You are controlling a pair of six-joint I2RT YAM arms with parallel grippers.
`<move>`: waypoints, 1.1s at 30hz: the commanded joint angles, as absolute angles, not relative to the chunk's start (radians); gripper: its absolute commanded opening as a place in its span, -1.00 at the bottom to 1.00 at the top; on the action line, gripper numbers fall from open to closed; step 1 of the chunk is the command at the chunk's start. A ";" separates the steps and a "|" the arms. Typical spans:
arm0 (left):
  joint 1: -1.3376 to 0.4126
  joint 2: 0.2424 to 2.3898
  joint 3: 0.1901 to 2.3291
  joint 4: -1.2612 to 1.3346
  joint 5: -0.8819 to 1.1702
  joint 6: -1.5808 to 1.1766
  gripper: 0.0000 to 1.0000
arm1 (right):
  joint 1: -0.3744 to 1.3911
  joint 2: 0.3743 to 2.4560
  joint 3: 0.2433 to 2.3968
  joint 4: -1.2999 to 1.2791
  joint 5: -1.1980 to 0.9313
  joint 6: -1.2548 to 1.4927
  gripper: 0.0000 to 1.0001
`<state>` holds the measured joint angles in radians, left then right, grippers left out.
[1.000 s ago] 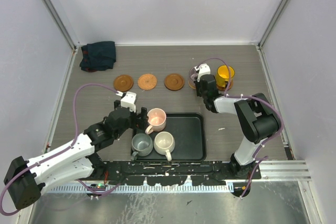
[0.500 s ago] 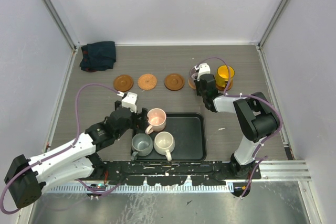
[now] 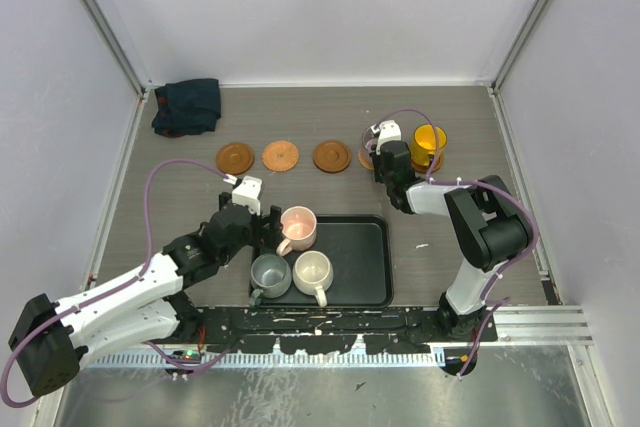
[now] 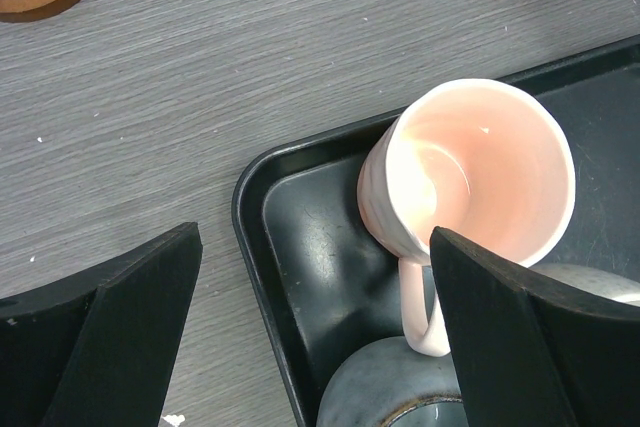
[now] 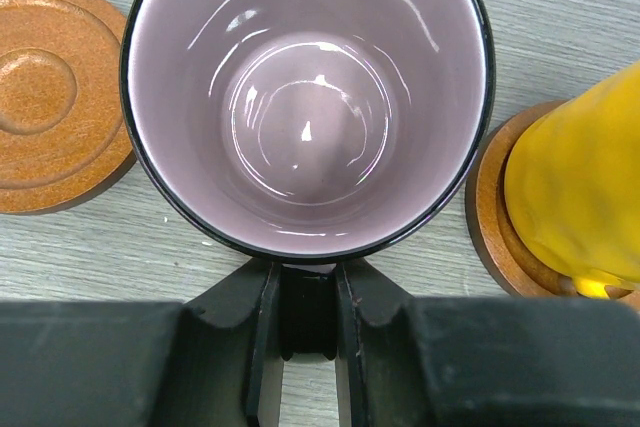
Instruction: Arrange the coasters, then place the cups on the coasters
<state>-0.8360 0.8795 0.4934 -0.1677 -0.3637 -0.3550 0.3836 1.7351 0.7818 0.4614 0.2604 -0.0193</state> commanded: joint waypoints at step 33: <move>-0.838 0.878 0.488 -0.098 -0.379 -0.371 0.96 | 0.380 1.692 0.838 0.511 0.297 0.020 -0.34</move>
<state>-0.8360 0.8799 0.4904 -0.1661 -0.3637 -0.3557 0.3836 1.7348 0.7925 0.4480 0.2726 0.0101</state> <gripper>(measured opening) 0.980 0.318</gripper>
